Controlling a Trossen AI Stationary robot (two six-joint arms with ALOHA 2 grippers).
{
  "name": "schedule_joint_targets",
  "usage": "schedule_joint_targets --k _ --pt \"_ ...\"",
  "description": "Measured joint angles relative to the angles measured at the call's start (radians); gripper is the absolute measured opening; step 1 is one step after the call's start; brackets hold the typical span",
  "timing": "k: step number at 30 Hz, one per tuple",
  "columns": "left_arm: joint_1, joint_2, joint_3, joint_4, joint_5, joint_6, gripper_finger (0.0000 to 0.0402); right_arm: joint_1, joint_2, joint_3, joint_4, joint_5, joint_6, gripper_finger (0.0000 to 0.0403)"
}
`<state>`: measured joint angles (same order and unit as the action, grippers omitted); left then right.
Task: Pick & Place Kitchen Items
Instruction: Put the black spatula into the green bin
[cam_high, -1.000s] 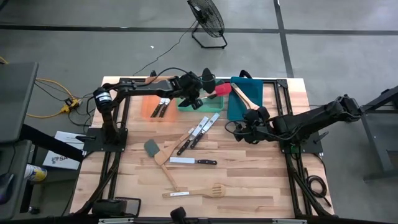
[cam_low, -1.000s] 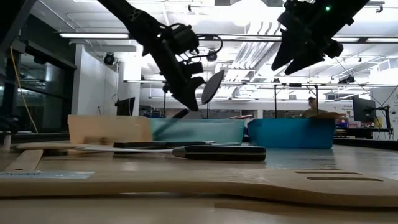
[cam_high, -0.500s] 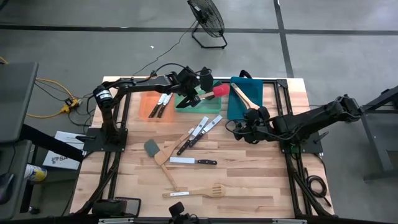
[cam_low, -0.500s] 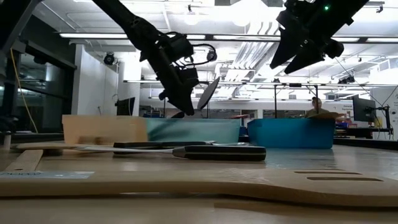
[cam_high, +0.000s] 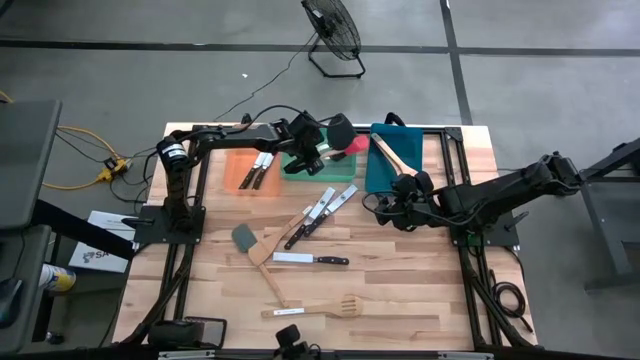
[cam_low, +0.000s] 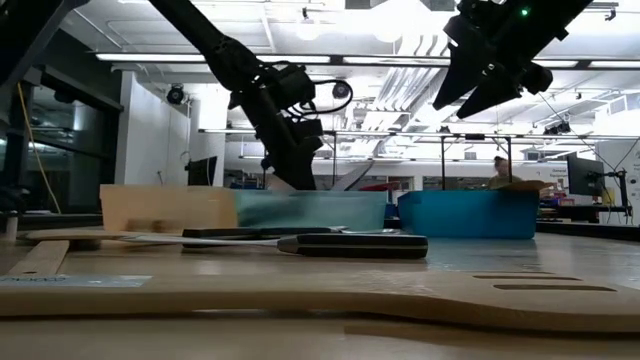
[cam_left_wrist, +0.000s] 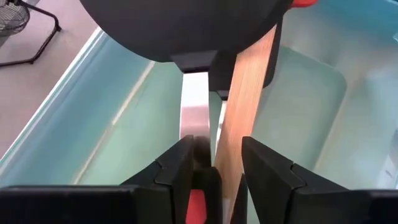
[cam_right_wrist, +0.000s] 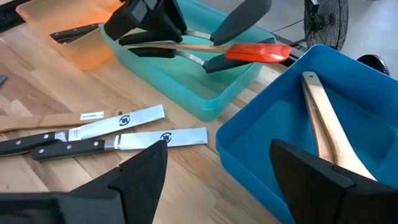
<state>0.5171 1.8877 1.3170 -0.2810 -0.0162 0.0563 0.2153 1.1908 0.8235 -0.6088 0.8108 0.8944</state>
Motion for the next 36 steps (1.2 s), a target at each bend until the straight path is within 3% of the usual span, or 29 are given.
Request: schedule_joint_targets --k 13,28,36 --pt "0.0 0.0 0.0 0.0 -0.254 0.046 0.0135 0.0 0.0 0.0 0.0 -0.001 0.003 0.0275" --pt "-0.001 0.0 0.0 -0.009 -0.293 0.045 0.0135 0.0 0.0 0.0 0.0 -0.001 0.003 0.0275" --pt "-0.013 0.008 -0.001 -0.035 -0.379 0.045 0.0135 0.0 0.0 0.0 0.008 -0.002 0.003 0.0275"
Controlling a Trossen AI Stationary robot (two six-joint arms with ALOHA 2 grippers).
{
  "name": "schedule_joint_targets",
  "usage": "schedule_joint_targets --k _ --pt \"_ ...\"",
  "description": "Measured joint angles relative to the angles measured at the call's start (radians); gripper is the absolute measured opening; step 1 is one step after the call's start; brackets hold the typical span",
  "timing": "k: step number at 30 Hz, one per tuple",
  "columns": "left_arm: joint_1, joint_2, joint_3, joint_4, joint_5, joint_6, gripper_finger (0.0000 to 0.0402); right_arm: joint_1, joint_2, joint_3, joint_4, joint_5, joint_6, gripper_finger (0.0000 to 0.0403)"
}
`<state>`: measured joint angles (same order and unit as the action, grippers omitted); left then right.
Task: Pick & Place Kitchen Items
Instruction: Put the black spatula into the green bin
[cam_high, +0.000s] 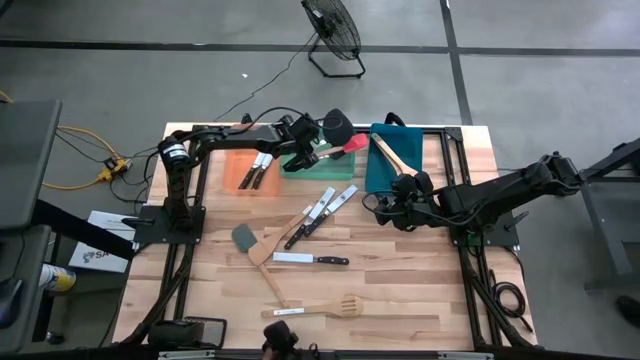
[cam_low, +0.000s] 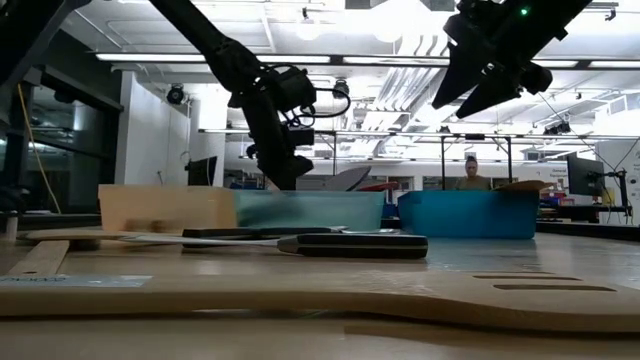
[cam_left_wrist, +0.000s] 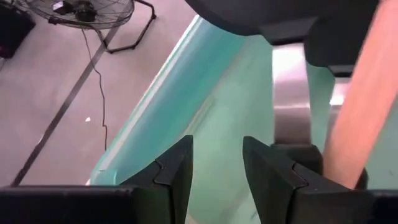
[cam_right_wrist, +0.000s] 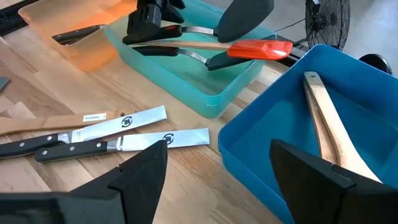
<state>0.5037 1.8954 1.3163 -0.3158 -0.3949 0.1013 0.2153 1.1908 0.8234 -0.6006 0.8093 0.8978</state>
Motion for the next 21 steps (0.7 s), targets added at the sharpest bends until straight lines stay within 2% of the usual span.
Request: schedule_joint_targets --k 11,14,17,19,21 --pt "0.0 0.0 0.015 -0.028 0.027 -0.007 0.0127 0.0 0.0 0.0 0.003 0.0 0.0 0.0275" --pt "0.0 -0.001 0.063 -0.077 0.027 -0.003 0.0097 -0.001 0.0 0.0 0.003 0.003 -0.001 0.0275" --pt "-0.001 -0.002 0.104 -0.147 0.028 -0.001 0.0042 -0.007 0.0 0.0 0.003 0.001 -0.001 0.0275" --pt "-0.002 -0.002 0.134 -0.197 0.06 -0.004 0.0011 -0.009 0.0 0.0 0.003 0.0 -0.002 0.0275" --pt "-0.002 -0.002 0.159 -0.252 0.129 -0.008 0.0009 -0.009 0.0 0.0 0.001 0.001 -0.004 0.0275"
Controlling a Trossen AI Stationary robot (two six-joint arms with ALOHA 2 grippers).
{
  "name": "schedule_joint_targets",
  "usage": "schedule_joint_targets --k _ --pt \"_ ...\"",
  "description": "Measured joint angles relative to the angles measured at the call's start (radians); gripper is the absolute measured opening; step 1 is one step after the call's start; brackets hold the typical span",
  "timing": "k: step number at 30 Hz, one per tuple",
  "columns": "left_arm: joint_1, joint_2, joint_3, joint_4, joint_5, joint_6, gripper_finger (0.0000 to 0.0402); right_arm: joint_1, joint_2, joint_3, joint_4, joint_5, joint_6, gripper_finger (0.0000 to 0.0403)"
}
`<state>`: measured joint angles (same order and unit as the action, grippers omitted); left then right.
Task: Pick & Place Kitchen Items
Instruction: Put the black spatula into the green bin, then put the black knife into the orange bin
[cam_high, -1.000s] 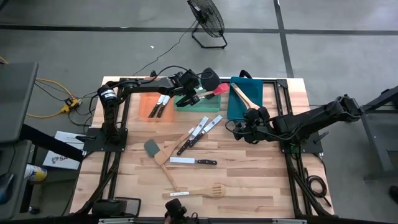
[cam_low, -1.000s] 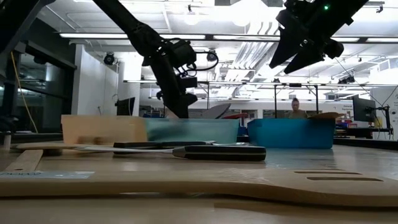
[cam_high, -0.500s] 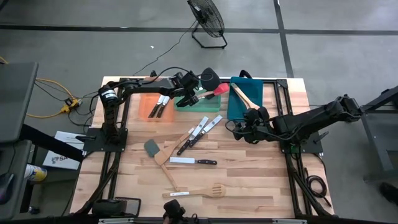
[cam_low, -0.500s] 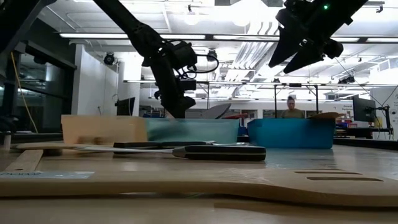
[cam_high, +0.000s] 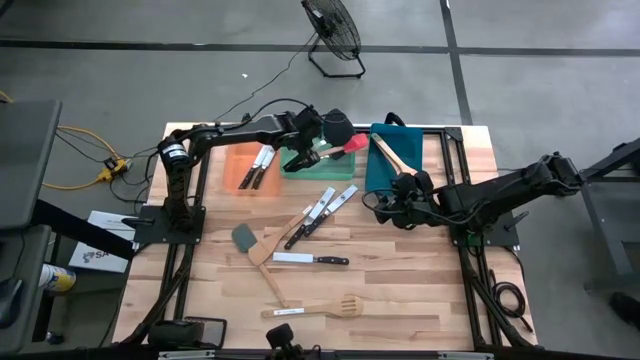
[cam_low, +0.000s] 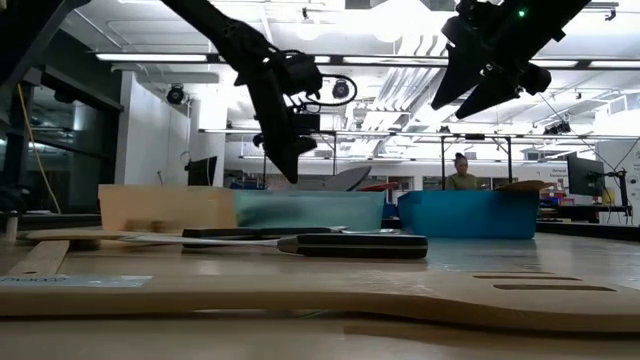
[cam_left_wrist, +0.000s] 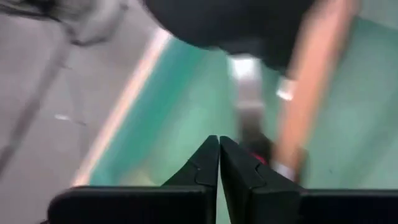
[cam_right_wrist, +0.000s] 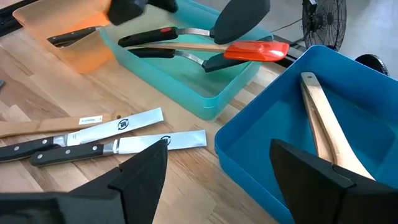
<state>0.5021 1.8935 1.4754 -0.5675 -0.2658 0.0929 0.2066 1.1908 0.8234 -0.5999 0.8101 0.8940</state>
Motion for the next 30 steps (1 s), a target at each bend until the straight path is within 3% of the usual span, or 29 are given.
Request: schedule_joint_targets --k 5,12,16,22,30 --pt "0.001 0.0 0.009 -0.146 0.186 -0.024 0.0002 0.0 0.0 0.0 -0.012 -0.001 0.0 0.0275" --pt "0.002 0.0 -0.038 -0.196 0.257 -0.054 0.0001 0.0 0.0 0.0 -0.017 -0.001 0.0 0.0275" --pt "0.002 0.0 -0.069 -0.184 0.233 -0.073 0.0 0.001 0.0 0.0 -0.017 -0.001 0.001 0.0275" --pt "0.001 0.0 -0.093 -0.169 0.097 -0.106 0.0 0.001 0.0 0.0 -0.017 -0.002 0.019 0.0275" --pt "-0.02 0.0 -0.093 -0.126 0.111 -0.1 0.0 0.001 0.0 0.0 -0.017 -0.002 0.022 0.0275"
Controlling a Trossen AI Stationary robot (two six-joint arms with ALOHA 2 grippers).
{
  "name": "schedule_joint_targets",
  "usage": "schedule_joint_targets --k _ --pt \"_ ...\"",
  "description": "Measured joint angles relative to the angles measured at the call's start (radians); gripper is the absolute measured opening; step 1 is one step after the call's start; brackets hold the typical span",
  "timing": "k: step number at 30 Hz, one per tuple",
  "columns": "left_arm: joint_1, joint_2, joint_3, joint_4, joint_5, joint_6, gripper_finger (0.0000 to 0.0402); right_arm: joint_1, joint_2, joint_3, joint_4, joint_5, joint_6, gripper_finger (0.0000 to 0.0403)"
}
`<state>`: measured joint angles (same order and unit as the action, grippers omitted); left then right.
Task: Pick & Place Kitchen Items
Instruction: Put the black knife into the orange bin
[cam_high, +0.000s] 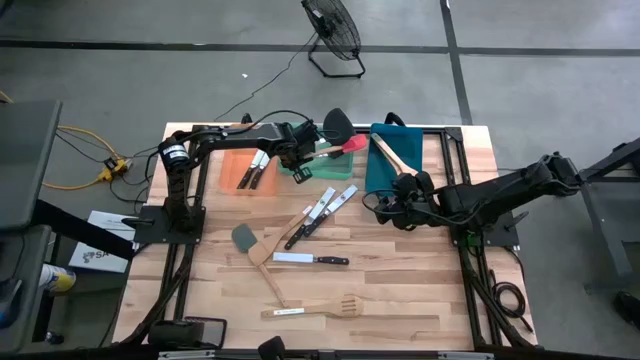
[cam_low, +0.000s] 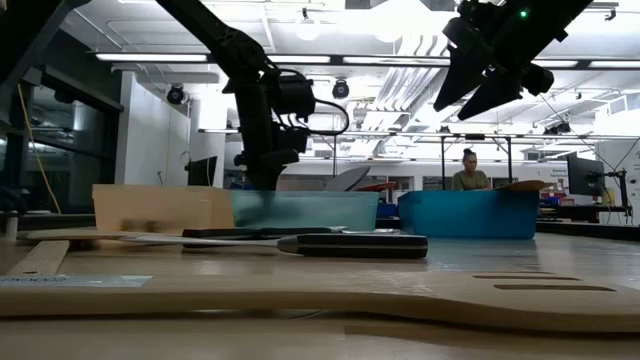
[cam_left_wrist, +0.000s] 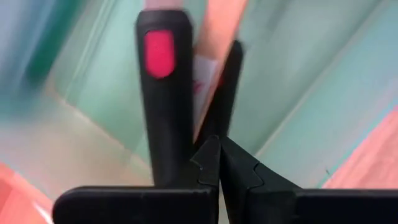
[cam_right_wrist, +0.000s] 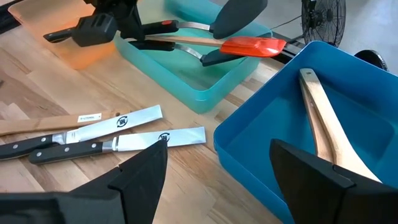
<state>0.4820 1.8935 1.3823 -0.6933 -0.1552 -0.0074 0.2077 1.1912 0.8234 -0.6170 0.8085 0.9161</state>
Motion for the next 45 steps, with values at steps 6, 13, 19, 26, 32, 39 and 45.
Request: schedule_joint_targets --k 6,13,19,26,32,39,45 --pt "-0.027 -0.002 0.0 0.016 0.01 0.049 0.0 0.0 0.0 0.0 -0.001 -0.022 0.0 0.0275" --pt "-0.033 -0.084 0.0 0.011 0.048 0.071 0.0 0.0 0.0 0.0 -0.011 -0.053 -0.003 0.0275" --pt "-0.075 -0.189 -0.024 0.018 0.094 0.068 0.0 0.0 0.0 0.0 -0.006 -0.085 -0.048 0.0275" --pt "-0.201 -0.354 -0.198 0.097 0.097 -0.004 0.0 0.008 0.0 0.0 0.054 -0.163 -0.162 0.0275" --pt "-0.324 -0.553 -0.414 0.202 0.088 -0.14 0.0 0.008 0.012 0.0 0.193 -0.355 -0.336 0.0275" --pt "-0.51 -0.746 -0.566 0.282 -0.098 -0.301 0.0 0.022 0.104 0.0 0.339 -0.542 -0.457 0.0275" --pt "-0.634 -0.815 -0.621 0.268 -0.263 -0.386 0.0 0.044 0.221 0.0 0.488 -0.618 -0.48 0.0275"
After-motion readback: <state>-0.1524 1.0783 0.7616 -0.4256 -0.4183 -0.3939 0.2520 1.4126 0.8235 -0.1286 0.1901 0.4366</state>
